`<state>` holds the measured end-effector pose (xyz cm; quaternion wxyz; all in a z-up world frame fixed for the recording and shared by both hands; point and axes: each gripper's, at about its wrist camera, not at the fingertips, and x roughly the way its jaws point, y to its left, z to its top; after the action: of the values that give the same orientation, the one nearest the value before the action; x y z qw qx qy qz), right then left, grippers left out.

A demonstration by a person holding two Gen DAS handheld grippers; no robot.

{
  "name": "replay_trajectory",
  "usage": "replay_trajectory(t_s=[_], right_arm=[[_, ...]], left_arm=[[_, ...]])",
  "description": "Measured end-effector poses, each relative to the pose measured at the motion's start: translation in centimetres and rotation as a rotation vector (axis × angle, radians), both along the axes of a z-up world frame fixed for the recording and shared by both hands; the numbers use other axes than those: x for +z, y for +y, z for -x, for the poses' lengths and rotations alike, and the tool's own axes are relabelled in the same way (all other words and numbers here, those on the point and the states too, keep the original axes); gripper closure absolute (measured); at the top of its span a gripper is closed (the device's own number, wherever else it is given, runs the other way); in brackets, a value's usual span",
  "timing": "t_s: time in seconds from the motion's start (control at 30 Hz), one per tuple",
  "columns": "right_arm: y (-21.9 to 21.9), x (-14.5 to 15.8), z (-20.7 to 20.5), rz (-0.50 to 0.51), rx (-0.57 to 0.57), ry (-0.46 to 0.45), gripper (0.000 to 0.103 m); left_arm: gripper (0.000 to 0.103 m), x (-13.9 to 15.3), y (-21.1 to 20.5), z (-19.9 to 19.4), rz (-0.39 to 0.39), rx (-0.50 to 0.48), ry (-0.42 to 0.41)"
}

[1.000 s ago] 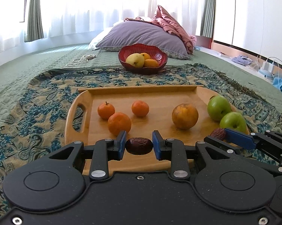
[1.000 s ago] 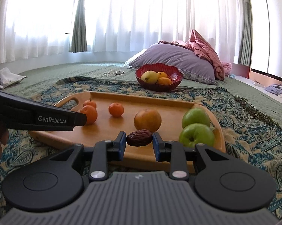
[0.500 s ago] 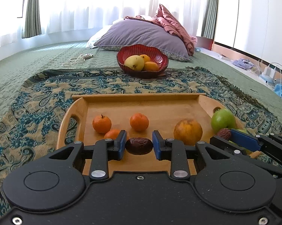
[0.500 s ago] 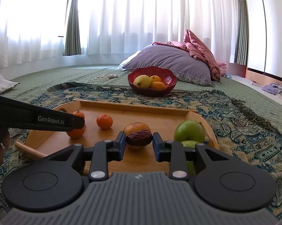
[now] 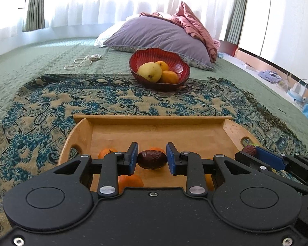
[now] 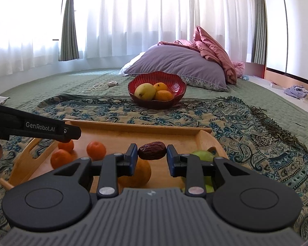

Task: Organize fruits
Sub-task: 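Lift and carry both dates over the tray with both grippers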

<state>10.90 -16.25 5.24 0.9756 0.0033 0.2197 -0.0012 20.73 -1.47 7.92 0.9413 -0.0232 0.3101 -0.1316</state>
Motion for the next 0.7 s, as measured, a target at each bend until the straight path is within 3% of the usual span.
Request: replay_trajectory(t_s=[0.43,0.7], right_arm=[[-1.1,0.0,-4.9,-0.021,-0.023,0.075,0.068],[-1.6,-0.4,-7.2,-0.013,-0.020,0.131,0.067]], left_arm=[[0.075,-0.7,-0.7,-5.8,-0.016,0.063,0.076],[0.075,-2.2,-1.3,-7.9,-0.044,0.052,0.118]])
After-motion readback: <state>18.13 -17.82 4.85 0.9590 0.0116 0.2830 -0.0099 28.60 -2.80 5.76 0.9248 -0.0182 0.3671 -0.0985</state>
